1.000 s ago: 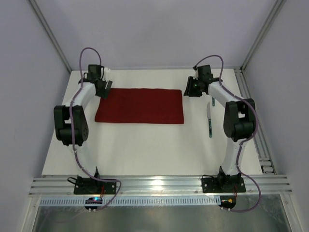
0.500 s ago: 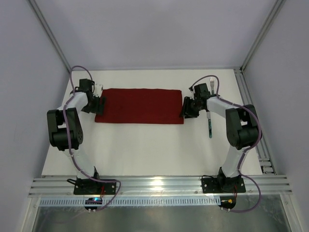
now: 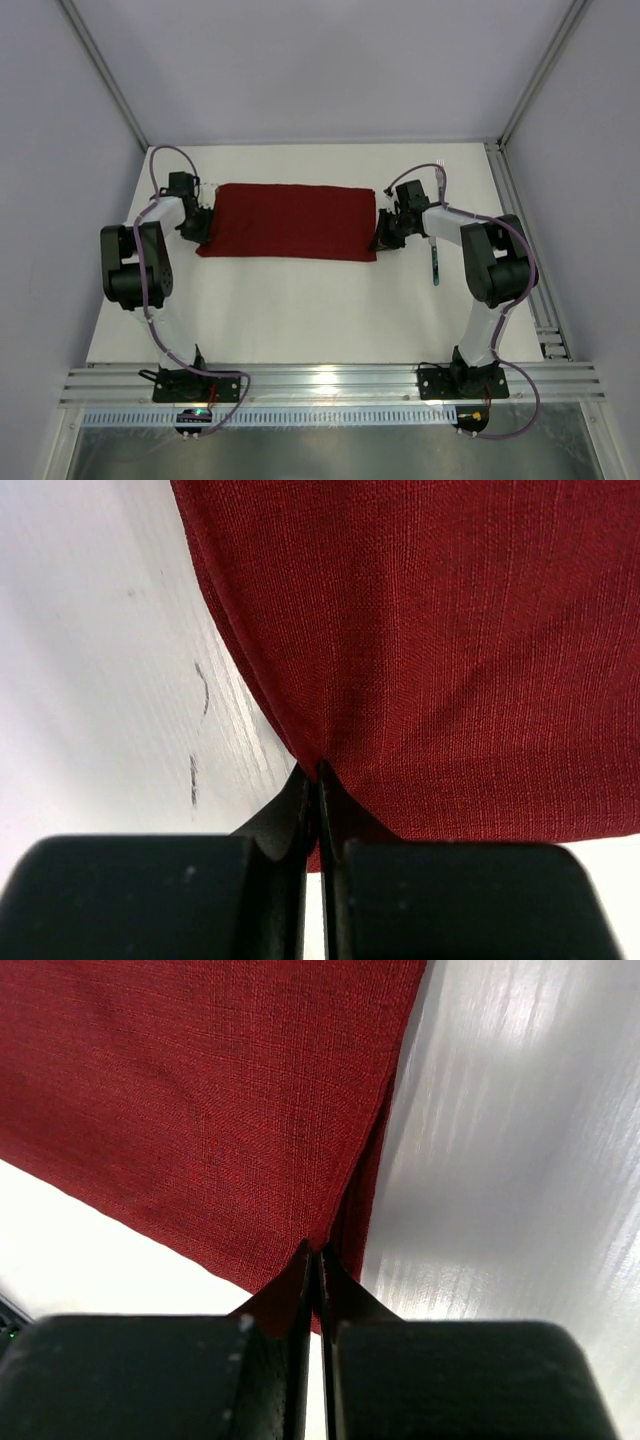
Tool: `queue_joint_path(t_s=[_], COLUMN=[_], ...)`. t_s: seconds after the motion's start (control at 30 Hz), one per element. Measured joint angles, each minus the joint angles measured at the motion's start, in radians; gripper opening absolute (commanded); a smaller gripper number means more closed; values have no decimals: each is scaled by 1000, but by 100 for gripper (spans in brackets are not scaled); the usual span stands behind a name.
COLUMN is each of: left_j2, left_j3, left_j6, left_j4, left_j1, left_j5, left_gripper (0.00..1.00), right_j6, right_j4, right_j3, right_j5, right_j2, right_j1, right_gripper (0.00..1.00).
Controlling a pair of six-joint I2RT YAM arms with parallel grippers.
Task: Fold the napkin into a case and place the utensils inside
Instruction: Move the rectangle-folded napkin to the center of the board.
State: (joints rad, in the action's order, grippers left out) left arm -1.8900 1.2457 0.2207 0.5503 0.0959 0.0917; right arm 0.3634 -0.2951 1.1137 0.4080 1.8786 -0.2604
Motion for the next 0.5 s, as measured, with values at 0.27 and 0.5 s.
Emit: queue_joint_path(t_s=[0.27,0.5], left_j2=[179,396], left_j3=[-215,-375], left_j6=[98,230], left_j4=[6,212], left_j1=[12,31], left_j5=[9,15], left_gripper=[0,42], right_j6=[25,104], right_j4=[6,-28], right_j3=[-211,-401], right_j5=[-26,-100], right_j2=[-208,-457], right_j1=[-37,-157], right_gripper=[4,20])
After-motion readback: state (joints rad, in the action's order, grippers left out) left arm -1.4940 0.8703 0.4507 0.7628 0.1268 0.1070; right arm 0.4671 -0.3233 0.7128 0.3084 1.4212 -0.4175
